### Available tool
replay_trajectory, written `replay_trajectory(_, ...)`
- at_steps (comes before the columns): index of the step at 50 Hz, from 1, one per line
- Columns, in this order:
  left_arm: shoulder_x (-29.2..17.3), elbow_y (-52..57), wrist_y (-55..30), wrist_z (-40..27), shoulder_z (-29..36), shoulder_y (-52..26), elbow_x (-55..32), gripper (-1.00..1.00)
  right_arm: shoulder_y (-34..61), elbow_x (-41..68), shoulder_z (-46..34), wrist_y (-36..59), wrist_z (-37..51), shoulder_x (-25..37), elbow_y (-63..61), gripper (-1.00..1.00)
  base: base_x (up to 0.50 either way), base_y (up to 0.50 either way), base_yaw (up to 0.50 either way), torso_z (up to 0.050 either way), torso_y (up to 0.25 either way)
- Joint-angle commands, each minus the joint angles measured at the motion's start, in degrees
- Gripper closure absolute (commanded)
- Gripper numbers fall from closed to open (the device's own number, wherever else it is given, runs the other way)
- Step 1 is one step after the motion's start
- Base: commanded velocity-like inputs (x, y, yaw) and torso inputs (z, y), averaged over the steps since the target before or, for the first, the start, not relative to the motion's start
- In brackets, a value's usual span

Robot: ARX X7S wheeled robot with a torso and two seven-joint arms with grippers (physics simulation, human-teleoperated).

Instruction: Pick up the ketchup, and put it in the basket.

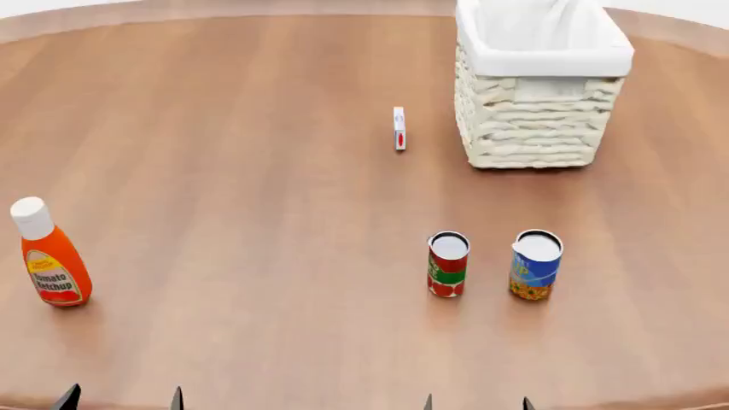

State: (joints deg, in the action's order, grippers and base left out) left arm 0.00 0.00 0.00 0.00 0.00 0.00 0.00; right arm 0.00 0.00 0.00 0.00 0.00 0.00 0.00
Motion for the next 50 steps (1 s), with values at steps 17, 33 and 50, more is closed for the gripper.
replay_trajectory(17,-3.26,0.17,-1.15,-4.29,3.00,-0.62,-3.79,-1.00,0.21,3.05,-4.84,1.29,3.42,3.19,-0.05,-1.00,0.00,0.00,0.00,0.000,0.000)
replay_trajectory(33,-5.92,3.88,2.85,-5.69,3.69,0.94,-3.93,-1.00,-2.37,-0.03,-6.47,3.35,8.76,4.36,-10.59,-1.00,0.00,0.00,0.00,0.000,0.000)
replay_trajectory(50,-7.90,15.21,1.46,-8.59,4.48,4.22,-1.96,-1.00,-3.07,-1.09,-8.55,17.64,11.29,5.32,-32.61,-1.00,0.00,0.00,0.00,0.000,0.000)
